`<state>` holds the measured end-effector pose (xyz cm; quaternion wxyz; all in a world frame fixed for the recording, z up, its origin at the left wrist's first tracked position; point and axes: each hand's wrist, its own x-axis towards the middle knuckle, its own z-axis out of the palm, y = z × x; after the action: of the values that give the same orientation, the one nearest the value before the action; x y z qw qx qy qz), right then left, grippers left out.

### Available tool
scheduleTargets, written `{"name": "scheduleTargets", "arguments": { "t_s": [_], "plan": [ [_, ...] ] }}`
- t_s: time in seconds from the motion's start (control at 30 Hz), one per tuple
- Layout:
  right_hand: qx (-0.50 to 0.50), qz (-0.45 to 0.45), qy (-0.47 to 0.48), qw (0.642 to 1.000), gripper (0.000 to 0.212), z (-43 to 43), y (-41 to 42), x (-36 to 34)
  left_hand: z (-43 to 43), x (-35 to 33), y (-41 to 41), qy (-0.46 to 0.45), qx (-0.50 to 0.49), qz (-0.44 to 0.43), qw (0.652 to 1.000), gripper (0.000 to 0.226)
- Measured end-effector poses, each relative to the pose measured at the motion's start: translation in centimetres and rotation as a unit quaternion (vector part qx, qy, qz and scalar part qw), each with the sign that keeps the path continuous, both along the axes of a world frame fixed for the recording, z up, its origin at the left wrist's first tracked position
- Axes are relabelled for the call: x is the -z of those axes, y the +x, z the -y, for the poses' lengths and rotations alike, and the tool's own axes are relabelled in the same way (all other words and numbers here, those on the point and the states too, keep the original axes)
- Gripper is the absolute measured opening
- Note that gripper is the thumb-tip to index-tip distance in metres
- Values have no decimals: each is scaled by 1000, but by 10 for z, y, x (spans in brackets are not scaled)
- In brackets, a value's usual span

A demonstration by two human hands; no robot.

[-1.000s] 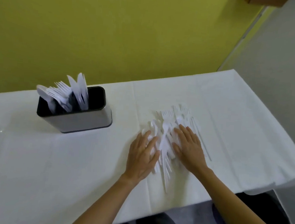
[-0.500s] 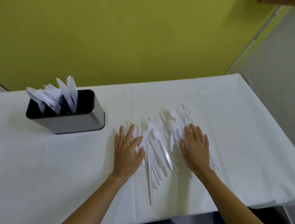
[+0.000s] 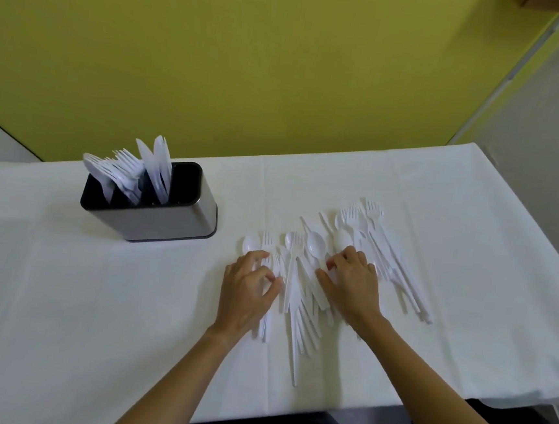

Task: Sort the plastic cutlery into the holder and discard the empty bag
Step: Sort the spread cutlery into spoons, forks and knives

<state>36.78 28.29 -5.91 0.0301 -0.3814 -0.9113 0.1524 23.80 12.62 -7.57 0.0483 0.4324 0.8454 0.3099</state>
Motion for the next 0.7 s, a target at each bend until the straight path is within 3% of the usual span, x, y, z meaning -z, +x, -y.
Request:
{"name": "scheduleTargets", "arguments": {
  "t_s": [0.1, 0.3, 0.43, 0.53, 0.7],
  "plan": [
    [32, -52, -38, 997, 20, -3, 3, -5, -1, -3, -6, 30, -74, 13, 997, 7],
    [130, -166, -172, 962, 9, -14, 19, -23, -9, -7, -20, -4, -252, 187, 950, 34],
    [171, -194, -214, 942, 3, -20, 23, -26, -20, -8, -33, -83, -263, 190, 942, 40],
    [192, -219, -240, 926, 7, -19, 24, -25, -25, -7, -38, -106, -263, 190, 940, 28],
    [205, -211, -237, 926, 13, -20, 24, -23, -23, -13, -35, -10, -290, 257, 922, 13]
  ]
}}
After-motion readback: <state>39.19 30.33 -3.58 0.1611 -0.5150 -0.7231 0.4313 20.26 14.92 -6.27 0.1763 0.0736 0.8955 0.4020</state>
